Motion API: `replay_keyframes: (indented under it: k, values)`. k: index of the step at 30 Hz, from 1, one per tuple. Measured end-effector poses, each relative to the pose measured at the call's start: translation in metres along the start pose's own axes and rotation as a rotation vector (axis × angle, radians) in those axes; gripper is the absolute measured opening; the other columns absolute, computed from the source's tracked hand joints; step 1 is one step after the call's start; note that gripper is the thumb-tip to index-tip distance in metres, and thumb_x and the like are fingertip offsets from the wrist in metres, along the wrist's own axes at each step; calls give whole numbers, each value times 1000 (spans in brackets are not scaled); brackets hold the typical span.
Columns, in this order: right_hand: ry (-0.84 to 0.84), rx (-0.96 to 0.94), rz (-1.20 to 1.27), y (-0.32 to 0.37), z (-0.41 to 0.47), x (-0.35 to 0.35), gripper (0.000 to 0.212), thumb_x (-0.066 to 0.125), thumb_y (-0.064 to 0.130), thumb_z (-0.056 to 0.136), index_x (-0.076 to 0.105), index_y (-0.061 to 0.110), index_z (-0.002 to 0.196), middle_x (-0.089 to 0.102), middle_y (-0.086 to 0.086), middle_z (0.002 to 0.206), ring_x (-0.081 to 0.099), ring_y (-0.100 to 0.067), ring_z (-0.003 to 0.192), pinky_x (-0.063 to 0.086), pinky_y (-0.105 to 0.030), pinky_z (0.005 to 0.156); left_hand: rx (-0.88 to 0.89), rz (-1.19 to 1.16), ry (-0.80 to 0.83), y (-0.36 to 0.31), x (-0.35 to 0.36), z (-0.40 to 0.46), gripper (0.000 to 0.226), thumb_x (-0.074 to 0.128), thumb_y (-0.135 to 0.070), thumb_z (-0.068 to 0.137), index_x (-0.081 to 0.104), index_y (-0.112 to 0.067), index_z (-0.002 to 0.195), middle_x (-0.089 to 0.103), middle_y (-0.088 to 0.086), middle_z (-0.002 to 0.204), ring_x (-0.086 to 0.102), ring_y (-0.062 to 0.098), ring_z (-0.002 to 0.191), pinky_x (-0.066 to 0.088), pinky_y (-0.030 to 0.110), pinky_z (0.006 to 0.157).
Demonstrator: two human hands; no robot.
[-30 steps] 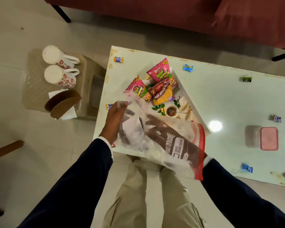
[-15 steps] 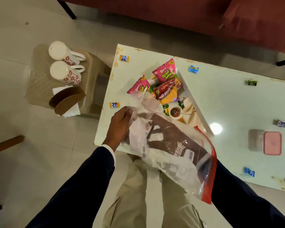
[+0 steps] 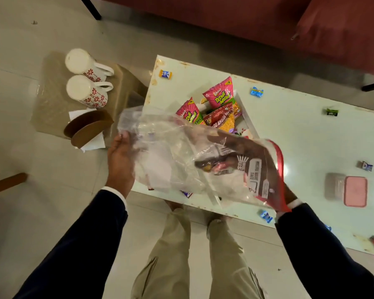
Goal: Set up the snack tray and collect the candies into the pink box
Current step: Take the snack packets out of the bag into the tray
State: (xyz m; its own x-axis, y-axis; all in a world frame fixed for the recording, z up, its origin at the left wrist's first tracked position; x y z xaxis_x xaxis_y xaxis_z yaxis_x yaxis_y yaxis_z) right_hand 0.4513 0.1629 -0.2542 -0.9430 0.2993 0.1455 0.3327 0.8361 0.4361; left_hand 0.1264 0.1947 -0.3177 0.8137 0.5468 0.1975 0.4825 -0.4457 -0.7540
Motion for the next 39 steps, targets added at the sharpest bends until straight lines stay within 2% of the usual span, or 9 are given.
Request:
replay_keyframes:
  k: [5,9,12,15,18,23,29,34,39]
  values:
    - [-111,-30,-107,4,11,-12,54,43,40,102,55,1,138,60,-29,134,53,-46,127,42,-61,109,126,-62,276,-41,5,-5,40,42,-18,106,81,-21,100,78,-3,105,73,15,103,58,29,87]
    - [-6,85,-167,-4,5,-3,45,41,29,106,48,5,143,60,-18,137,66,-22,105,56,-40,84,73,339,514,-32,31,-8,24,63,-9,98,67,-7,122,78,8,114,75,27,106,62,40,87]
    - [209,-221,-320,6,7,33,62,62,43,88,56,-6,125,72,-1,108,73,-5,88,54,-22,68,-10,559,761,-17,50,-20,117,97,-46,55,33,-17,149,62,-1,143,64,22,127,58,42,98]
    - [316,-564,-693,15,16,69,39,61,18,86,59,-17,103,64,-16,85,66,-3,70,48,-24,65,28,872,859,5,68,-31,139,99,-54,44,14,-54,154,40,-19,155,45,4,140,50,30,106]
    - [286,-712,-843,10,35,71,23,62,-9,87,64,12,94,69,1,80,60,-1,71,47,-24,71,138,1094,824,17,70,-27,129,97,-46,59,8,-59,152,39,-20,147,37,-11,130,39,2,94]
    - [146,-593,-602,15,56,36,4,63,19,91,61,21,89,70,-6,85,66,-12,81,54,-34,70,378,1489,579,10,35,-8,73,69,-16,76,42,-47,136,68,-10,115,67,24,100,50,33,74]
    - [3,-430,-604,29,104,4,18,65,14,97,53,18,84,69,-17,100,72,-32,89,58,-26,59,106,1038,112,18,-42,10,31,72,-15,89,64,-26,116,72,-12,105,70,21,104,50,31,83]
    - [65,-374,-758,22,158,28,18,65,15,96,61,7,112,70,-14,111,70,-34,101,61,-47,79,-28,742,67,37,-59,3,46,81,-14,84,64,-28,125,76,-9,110,73,12,97,59,36,85]
    - [9,-372,-875,15,185,60,19,65,16,96,54,1,96,66,-23,99,67,-38,90,58,-49,73,-30,648,56,47,-60,1,59,85,-16,81,58,-17,134,71,5,124,71,23,108,61,40,90]
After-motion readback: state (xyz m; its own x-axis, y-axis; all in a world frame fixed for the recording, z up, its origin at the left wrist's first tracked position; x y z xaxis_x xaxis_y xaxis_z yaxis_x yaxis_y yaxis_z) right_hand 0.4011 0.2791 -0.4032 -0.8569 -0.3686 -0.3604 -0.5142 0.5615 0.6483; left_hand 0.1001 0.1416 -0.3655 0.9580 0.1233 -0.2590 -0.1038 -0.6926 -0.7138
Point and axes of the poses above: each hand's wrist, its own z-axis towards the middle knuckle, its own x-axis out of the palm, y = z × x, the point moved 1 cm from there along z, towards the middle knuckle
